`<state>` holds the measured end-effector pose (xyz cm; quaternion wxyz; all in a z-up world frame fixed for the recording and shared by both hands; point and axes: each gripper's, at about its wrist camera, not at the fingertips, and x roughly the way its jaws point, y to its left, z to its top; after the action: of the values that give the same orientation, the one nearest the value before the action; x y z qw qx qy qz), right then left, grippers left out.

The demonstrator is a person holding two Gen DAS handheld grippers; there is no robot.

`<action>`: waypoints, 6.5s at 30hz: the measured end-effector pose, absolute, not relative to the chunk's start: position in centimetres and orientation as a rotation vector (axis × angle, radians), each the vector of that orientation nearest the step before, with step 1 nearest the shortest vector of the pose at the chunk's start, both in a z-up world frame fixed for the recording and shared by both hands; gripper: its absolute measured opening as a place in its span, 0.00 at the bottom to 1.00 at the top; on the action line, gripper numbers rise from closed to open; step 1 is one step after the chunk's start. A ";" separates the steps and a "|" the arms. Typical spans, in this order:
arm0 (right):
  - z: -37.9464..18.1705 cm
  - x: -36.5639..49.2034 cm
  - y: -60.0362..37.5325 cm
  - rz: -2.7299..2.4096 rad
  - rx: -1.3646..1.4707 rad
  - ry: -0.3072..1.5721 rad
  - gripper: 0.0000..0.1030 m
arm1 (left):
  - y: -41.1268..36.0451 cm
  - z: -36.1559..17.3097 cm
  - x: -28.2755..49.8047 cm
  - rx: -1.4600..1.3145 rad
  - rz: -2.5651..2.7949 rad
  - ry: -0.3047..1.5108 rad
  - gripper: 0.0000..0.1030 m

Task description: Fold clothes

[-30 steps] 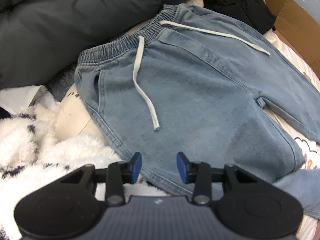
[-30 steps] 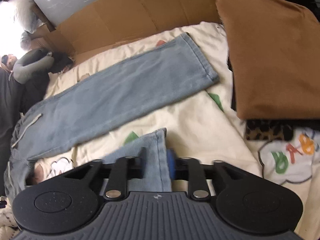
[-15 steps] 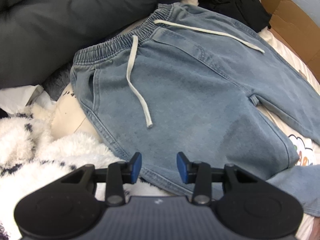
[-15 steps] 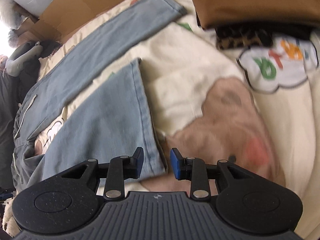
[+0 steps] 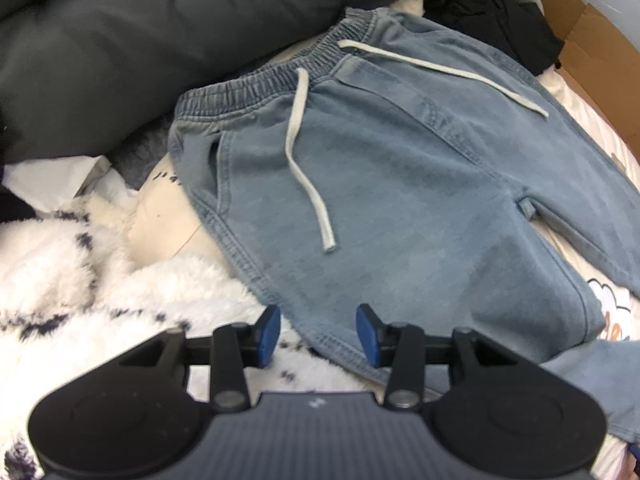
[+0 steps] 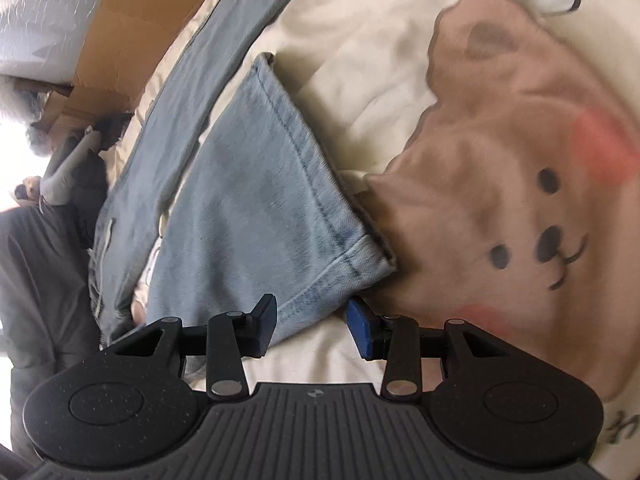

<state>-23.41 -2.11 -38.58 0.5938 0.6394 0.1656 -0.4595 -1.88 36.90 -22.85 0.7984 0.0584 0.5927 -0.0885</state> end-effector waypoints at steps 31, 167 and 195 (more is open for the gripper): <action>-39.5 -24.4 -3.6 -1.180 1.483 0.253 0.08 | 37.1 -24.3 -1.5 0.080 -0.189 1.301 0.48; -33.3 -25.9 3.9 -1.270 0.440 1.147 0.14 | 12.8 -29.7 7.4 0.450 -0.652 1.333 0.38; -36.8 -33.7 8.7 -0.934 0.625 1.242 0.38 | 34.2 -27.1 6.9 0.337 -0.281 1.418 0.39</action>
<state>-33.67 8.65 -36.80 0.6693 0.2772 0.5509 -0.4143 6.92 34.23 -27.11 0.7369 0.1534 0.6458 -0.1278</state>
